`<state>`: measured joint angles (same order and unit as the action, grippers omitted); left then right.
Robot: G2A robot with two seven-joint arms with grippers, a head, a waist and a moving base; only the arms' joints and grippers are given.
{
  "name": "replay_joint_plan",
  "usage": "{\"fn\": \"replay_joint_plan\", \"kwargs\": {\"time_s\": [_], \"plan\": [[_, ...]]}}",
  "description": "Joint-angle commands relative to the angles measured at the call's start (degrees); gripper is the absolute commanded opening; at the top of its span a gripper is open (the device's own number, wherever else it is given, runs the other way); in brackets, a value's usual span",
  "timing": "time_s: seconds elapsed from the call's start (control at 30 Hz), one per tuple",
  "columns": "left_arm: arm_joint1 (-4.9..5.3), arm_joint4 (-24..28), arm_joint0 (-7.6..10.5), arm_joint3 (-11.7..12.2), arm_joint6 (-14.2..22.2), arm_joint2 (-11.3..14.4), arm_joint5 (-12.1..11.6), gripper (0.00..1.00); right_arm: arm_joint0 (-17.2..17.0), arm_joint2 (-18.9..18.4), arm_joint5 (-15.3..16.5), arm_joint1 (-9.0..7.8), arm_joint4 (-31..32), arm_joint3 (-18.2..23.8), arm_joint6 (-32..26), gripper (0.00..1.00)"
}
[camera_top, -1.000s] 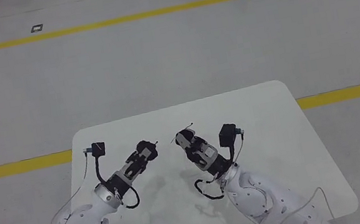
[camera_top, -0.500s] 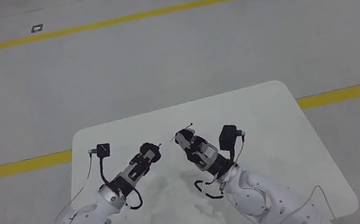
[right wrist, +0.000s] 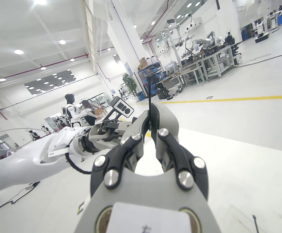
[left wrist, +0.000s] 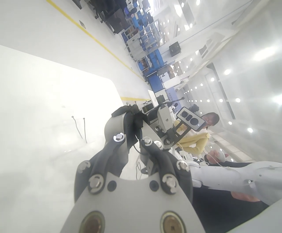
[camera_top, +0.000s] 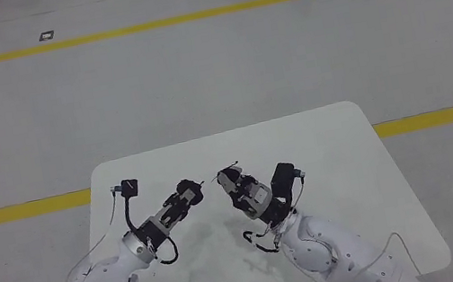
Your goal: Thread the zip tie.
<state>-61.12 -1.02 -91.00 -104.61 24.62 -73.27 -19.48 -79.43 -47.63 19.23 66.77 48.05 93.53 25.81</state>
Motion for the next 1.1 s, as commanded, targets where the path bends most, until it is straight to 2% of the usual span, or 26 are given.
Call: {"fn": "replay_joint_plan", "kwargs": {"time_s": [0.0,0.3,0.6,1.07], "plan": [[0.00,0.00,0.00,0.00,0.00,0.00,0.00,0.00,-0.06,-0.21,0.18,0.14,0.04,0.15,-0.13,0.00],[0.00,0.00,0.00,0.00,0.00,0.00,0.00,0.00,1.45,0.48,0.25,0.95,0.80,-1.07,0.02,0.00],[0.00,0.00,0.00,0.00,0.00,0.00,0.00,0.00,3.69,2.22,0.25,1.98,1.04,-4.11,-0.02,0.00],[0.00,0.00,0.00,0.00,0.00,0.00,0.00,0.00,3.88,2.47,0.25,2.70,1.50,-5.28,1.38,0.00]]}}
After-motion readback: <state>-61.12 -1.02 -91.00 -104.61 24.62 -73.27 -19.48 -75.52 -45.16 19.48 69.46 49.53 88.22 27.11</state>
